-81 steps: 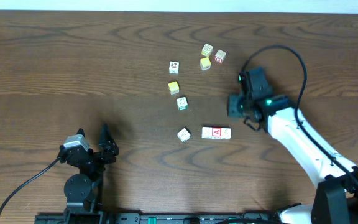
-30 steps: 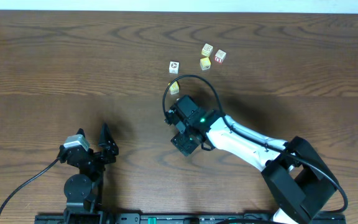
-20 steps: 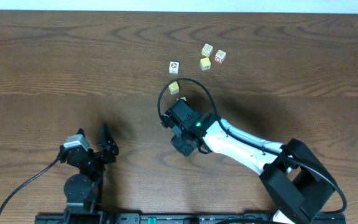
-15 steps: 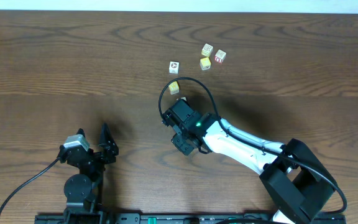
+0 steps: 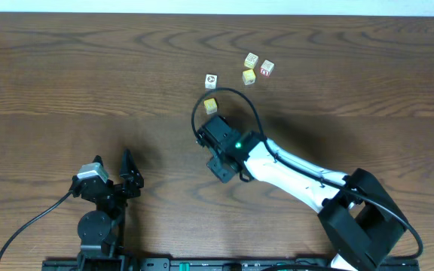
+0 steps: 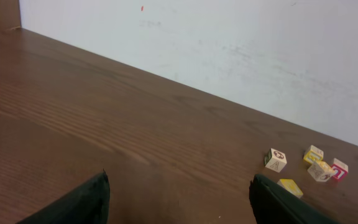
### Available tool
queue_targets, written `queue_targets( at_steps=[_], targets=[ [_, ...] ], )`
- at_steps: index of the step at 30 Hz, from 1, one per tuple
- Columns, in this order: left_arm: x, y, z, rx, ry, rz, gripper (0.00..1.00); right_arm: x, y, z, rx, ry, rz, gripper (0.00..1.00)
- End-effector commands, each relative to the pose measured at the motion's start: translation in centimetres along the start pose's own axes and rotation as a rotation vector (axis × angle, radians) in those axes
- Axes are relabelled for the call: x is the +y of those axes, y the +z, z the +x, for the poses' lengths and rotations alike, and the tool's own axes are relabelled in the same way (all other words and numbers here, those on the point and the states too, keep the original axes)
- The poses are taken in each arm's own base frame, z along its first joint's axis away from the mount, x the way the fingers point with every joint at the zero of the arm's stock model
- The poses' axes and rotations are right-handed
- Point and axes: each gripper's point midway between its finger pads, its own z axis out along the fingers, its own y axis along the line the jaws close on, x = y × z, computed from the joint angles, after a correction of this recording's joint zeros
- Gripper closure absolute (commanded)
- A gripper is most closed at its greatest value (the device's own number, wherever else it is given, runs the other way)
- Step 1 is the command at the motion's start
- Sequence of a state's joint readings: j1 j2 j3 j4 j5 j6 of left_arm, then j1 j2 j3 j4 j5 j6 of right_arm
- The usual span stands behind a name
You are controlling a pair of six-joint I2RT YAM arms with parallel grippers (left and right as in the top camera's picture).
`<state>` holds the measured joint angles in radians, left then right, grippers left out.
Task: Lift 5 blocks
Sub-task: 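Move the right gripper up-left to the white 3 block and grasp it, then lift the 3 block and swing it right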
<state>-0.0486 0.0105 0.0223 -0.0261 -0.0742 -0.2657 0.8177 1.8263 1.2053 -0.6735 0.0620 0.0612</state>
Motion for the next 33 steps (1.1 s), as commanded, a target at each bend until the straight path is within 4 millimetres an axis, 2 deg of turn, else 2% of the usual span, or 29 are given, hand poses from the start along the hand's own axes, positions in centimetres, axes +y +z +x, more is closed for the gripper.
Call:
queue_targets(
  at_steps=[1,7,13,18,22,25,29,33],
  targets=[
    [0.8,0.1,1.7,0.05,0.006,-0.033,0.28,-1.2,-2.5,-3.2,-0.069,0.014,0.083,0.89],
    [0.8,0.1,1.7,0.05,0.006,-0.033,0.27,-2.5,-5.9,-5.8,-0.108,0.049,0.126,0.9],
    [0.8,0.1,1.7,0.05,0.006,-0.033,0.28,-6.4,-7.9,-5.8,-0.095,0.15,0.235,0.83],
    [0.8,0.1,1.7,0.05,0.006,-0.033,0.27,-11.0,-10.3,-5.4,-0.118,0.272,0.269,0.87],
    [0.8,0.1,1.7,0.05,0.006,-0.033,0.27,-15.5,-13.0,-3.9,-0.148,0.399,0.3,0.99],
    [0.8,0.1,1.7,0.05,0.006,-0.033,0.27,-18.2,-15.0,-2.1,-0.155,0.497,0.314,0.99],
    [0.8,0.1,1.7,0.05,0.006,-0.033,0.27,-20.6,-16.2,0.3,-0.131,0.574,0.325,0.99],
    [0.8,0.1,1.7,0.05,0.006,-0.033,0.28,-21.0,-15.2,2.6,-0.056,0.607,0.32,0.98]
  ],
)
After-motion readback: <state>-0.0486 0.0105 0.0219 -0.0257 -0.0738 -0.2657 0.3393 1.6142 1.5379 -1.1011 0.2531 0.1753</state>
